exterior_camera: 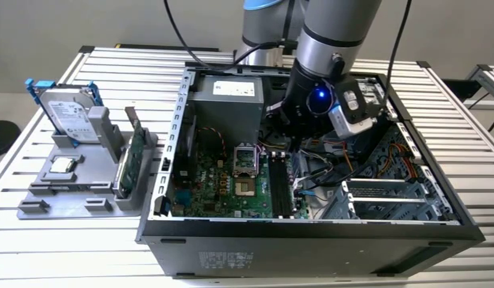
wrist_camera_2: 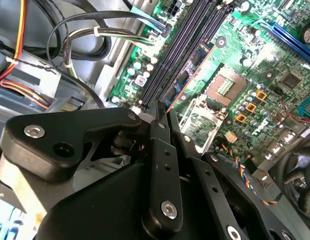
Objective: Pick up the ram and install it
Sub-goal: 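Insert the ram into the slot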
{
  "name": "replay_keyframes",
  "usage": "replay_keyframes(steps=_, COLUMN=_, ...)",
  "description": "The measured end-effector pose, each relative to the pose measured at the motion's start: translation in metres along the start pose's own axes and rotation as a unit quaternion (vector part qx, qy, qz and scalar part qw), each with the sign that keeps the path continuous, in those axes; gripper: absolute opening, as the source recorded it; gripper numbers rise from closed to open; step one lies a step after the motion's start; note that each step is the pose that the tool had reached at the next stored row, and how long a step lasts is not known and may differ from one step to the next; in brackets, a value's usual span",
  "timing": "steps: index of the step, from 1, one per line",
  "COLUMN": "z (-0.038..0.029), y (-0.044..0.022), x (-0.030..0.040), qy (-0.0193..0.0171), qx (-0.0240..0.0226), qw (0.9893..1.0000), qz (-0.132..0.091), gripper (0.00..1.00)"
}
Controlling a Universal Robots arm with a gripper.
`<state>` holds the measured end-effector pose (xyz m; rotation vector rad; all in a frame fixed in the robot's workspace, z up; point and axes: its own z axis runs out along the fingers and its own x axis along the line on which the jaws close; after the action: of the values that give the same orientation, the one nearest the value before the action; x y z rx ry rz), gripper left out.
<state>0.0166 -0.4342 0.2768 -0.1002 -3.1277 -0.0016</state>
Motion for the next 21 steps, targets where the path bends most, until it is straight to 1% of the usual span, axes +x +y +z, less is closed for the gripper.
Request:
replay_keyframes(steps=4, z=0.0032, y=-0.0009, x=-0.0001, qy=0.0000, qx=0.0000, qw=1.0000, qz=0.000, gripper=0.00)
replay_keyframes(steps=11, z=0.0039, y=-0.0012, x=-0.0001, qy=0.0001, qx=-0.0001, qw=1.0000, qz=0.001, gripper=0.00)
replay_keyframes(steps=21, z=0.0080, y=-0.0040, x=-0.0004, qy=0.0001, qx=0.0000, qw=1.0000, qz=0.001, gripper=0.00)
